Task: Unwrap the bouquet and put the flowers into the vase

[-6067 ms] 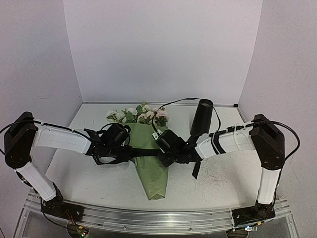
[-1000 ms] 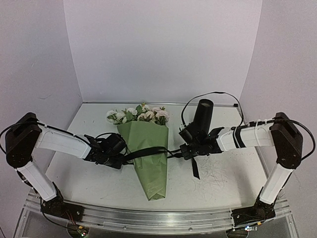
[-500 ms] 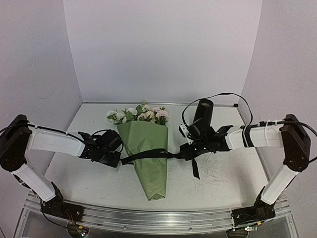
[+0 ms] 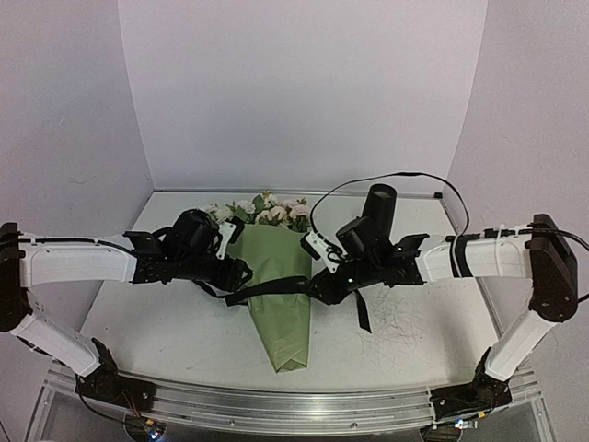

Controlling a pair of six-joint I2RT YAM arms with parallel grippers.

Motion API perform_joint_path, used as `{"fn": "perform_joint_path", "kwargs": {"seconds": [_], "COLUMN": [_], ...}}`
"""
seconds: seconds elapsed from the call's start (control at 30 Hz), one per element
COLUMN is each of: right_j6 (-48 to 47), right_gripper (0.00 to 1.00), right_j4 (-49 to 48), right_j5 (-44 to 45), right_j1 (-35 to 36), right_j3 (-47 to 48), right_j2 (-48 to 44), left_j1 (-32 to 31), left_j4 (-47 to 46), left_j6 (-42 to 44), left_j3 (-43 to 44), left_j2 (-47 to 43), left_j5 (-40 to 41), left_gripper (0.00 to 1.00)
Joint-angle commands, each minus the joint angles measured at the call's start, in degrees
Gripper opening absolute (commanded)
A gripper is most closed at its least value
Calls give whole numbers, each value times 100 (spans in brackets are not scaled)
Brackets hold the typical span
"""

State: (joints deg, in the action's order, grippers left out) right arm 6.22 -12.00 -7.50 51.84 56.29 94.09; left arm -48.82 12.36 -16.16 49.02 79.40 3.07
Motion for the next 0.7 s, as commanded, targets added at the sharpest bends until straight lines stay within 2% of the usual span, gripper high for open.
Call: {"fn": "perform_joint_path", "kwargs": {"seconds": [0.0, 0.13, 0.23, 0.3, 0.47, 0.67], "right_j6": [155, 434, 712, 885, 1101, 1418], "right_gripper": [40, 39, 39, 40, 40, 42], "right_j4": [24, -17, -345, -543, -718, -1201], "right_j5": [134, 699, 878, 1039, 1192, 1461], "right_j1": [70, 69, 56, 60, 56, 58], "right_j3": [345, 263, -186, -467, -955, -1630], "right_j2": [281, 291, -15, -217, -665, -1349], "left_j1": [4, 4, -5, -28, -94, -408], "left_j4": [-239, -217, -199, -154, 208, 681], "left_j6": [531, 693, 1042, 1251, 1524, 1825], "left_j3": [806, 1235, 1564, 1755, 2482, 3197], "left_j2": [647, 1170, 1507, 1747, 2355, 3049], "left_j5": [-842, -1173, -1416, -1465, -1369, -753], "left_gripper": [59, 60, 69, 71, 70, 69]}}
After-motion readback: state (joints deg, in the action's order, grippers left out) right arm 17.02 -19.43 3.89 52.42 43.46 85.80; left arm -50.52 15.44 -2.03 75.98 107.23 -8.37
